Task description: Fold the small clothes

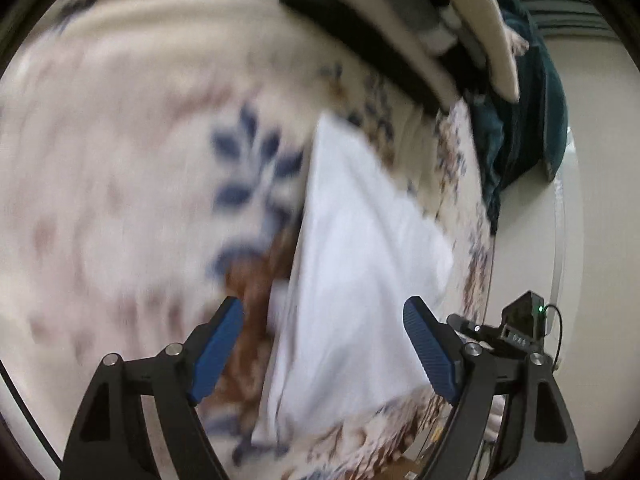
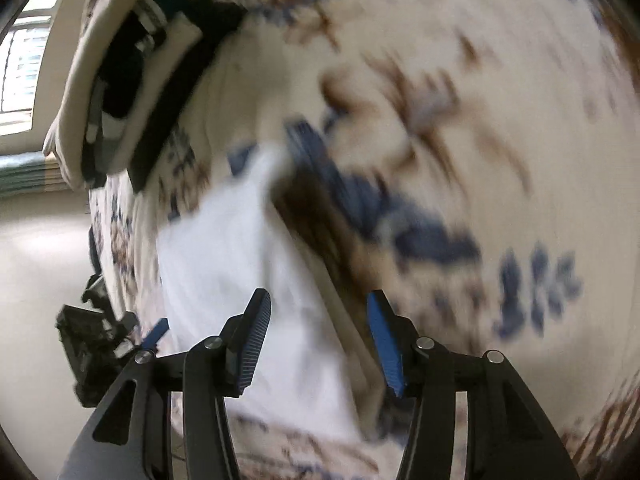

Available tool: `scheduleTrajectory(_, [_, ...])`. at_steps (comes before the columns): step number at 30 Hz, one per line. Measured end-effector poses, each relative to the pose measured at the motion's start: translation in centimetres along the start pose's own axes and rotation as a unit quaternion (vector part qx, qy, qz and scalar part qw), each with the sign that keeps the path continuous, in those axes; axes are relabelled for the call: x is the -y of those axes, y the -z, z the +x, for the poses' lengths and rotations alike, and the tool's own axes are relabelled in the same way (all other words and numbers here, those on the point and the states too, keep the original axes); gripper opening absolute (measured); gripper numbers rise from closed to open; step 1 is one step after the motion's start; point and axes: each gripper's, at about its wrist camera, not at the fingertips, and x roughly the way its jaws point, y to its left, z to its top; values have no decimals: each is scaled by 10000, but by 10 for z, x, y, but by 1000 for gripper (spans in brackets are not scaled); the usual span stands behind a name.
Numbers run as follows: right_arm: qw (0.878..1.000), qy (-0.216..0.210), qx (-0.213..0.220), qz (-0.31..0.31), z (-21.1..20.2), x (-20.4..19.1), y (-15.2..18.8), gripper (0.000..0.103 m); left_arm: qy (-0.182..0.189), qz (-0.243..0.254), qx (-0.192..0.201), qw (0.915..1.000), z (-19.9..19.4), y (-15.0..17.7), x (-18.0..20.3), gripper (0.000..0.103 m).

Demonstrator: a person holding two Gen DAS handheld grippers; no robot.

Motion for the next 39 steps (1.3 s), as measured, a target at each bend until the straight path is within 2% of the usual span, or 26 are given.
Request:
scheduleTrajectory(1, [9998,-90,-125,86,3,6,8,53,-38,9,5,10000,3,13,-2,79])
scheduleTrajectory(2, [9994,-190,-214,173,7,13,17,53,-1,15,35,10000,5,21,-2,63])
scheduleTrajectory(3, [9992,-262,-225,205,11,16,25,46,24,42,99,9999,6,28,-2,41])
scheduleTrajectory(4, [9993,-305,-184,146,13,17,32,34,-84,69,141,9998,6,31,-2,4])
scheduleTrajectory(5, [9993,-291,-194,95,15,17,37,10,-228,99,178,9995,6,33,-3,6])
scheduleTrajectory(7, [9997,-190,-92,73,17,18,47,5,-473,129,214,9986,5,31,-7,6])
scheduleTrajectory(10, [9992,366,139,104,13,25,48,0,-922,293,142,9952,3,25,-14,8])
scheduleTrajectory(12, [9968,757,221,147,12,32,46,0,-691,144,-42,9975,-3,24,-24,29])
scheduleTrajectory(13, [9973,691,171,184,10,35,46,0,-524,90,-82,9986,-8,28,-26,50])
scheduleTrajectory(14, [9987,422,46,283,9,38,46,0,-468,103,-104,9988,-11,34,-26,56])
scheduleTrajectory(15, [9993,80,-113,353,6,41,49,0,-403,124,-157,9990,-15,42,-25,56])
scheduleTrajectory(16, [9990,-60,-222,378,4,41,51,1,-399,86,-248,9989,-15,50,-25,56])
scheduleTrajectory(17, [9988,-36,-286,397,0,41,54,7,-410,-27,-335,9986,-14,60,-24,56])
scheduleTrajectory(19, [9987,-49,-259,428,-9,42,62,28,-227,-514,-399,9976,-14,79,-31,56])
scheduleTrajectory(20, [9985,-91,-216,498,-14,42,67,46,-80,-850,-407,9955,-13,89,-36,56])
scheduleTrajectory(21, [9981,-148,-156,583,-18,44,73,48,135,-1193,-400,9920,-11,97,-39,56])
scheduleTrajectory(22, [9977,-188,-105,650,-21,45,79,48,411,-1600,-381,9855,-7,107,-45,56])
scheduleTrajectory(25, [9957,-347,-90,852,-16,41,94,48,992,-2383,-307,9656,17,119,-53,56])
scheduleTrajectory(29, [9820,-1061,-688,1405,43,40,107,54,1549,-3013,11,9409,43,121,-63,56])
scheduleTrajectory(31, [9736,-1393,-648,1688,67,37,108,54,1537,-3088,374,9379,39,117,-63,55])
scheduleTrajectory(32, [9690,-1587,-527,1819,72,37,110,52,1515,-3041,575,9388,33,114,-62,54])
scheduleTrajectory(33, [9646,-1707,-307,1988,74,38,111,33,1441,-2936,719,9423,27,111,-59,51])
scheduleTrajectory(34, [9620,-1680,-164,2145,74,39,113,22,1322,-2731,843,9491,18,106,-55,37])
scheduleTrajectory(35, [9605,-1681,-127,2215,72,40,114,17,1097,-2473,900,9585,9,101,-51,31])
scheduleTrajectory(37, [9682,-1456,111,2033,60,34,116,13,588,-1837,926,9769,-6,87,-43,31])
scheduleTrajectory(39, [9768,-1213,229,1752,49,27,116,11,30,-1481,1002,9839,-21,79,-46,31])
